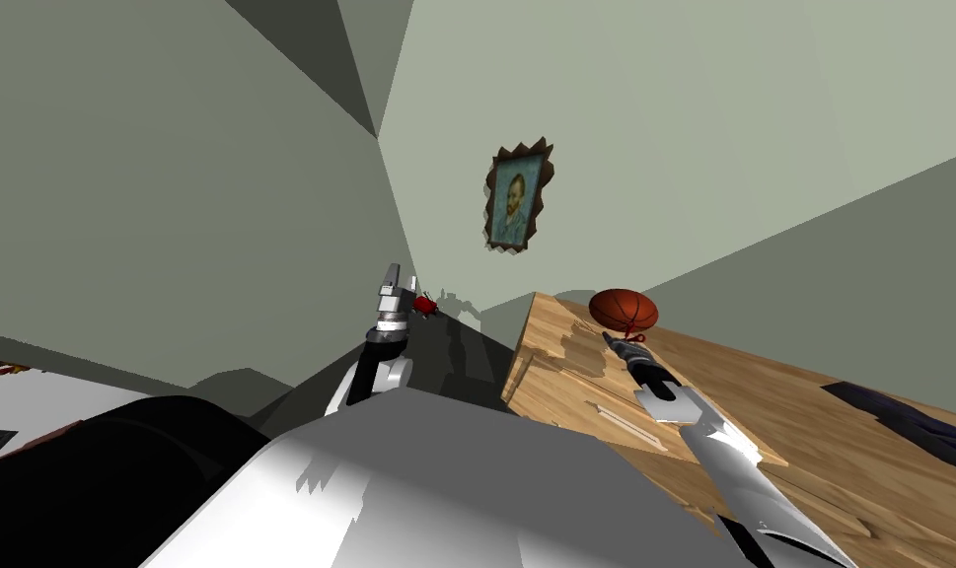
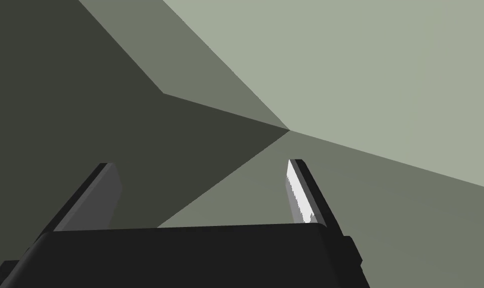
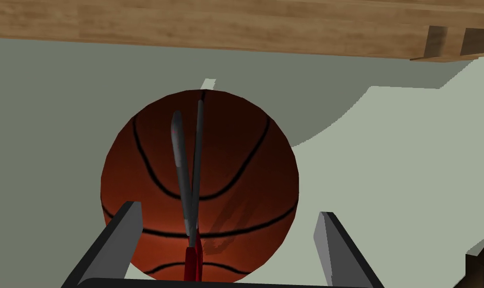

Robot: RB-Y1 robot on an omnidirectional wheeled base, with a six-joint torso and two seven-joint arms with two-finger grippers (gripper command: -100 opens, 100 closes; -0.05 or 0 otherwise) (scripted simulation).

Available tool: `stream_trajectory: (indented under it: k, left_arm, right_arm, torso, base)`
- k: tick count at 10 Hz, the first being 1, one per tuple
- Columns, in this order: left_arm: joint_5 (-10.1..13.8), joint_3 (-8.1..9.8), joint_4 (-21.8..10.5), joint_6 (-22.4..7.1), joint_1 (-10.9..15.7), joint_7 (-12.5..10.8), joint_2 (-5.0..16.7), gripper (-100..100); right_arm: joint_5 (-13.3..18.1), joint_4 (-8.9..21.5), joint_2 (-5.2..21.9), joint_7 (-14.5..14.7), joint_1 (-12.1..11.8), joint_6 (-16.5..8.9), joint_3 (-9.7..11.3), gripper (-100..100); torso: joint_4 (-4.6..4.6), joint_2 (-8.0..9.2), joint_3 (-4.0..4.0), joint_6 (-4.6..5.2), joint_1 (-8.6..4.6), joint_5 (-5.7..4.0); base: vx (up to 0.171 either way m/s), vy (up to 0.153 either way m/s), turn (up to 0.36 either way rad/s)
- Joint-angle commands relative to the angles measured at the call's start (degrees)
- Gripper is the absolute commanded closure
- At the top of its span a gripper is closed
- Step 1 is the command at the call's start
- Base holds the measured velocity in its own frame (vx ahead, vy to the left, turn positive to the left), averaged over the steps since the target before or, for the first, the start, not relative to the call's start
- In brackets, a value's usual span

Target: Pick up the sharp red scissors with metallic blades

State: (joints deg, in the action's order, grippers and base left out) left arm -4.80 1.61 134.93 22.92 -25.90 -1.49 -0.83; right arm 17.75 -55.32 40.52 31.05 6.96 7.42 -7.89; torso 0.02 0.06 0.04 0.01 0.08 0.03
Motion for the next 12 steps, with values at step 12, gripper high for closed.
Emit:
stream_trajectory:
  k: [12]
  left_arm:
    - [0.0, 0.0, 0.0, 0.0, 0.0, 0.0, 0.0, 0]
  right_arm:
    - [-4.3, 20.3, 3.8, 3.5, 12.8, 9.5, 3.3, -100]
  torso:
    - [0.01, 0.03, 0.02, 0.01, 0.03, 0.01]
  base:
    - [-0.012, 0.026, -0.012]
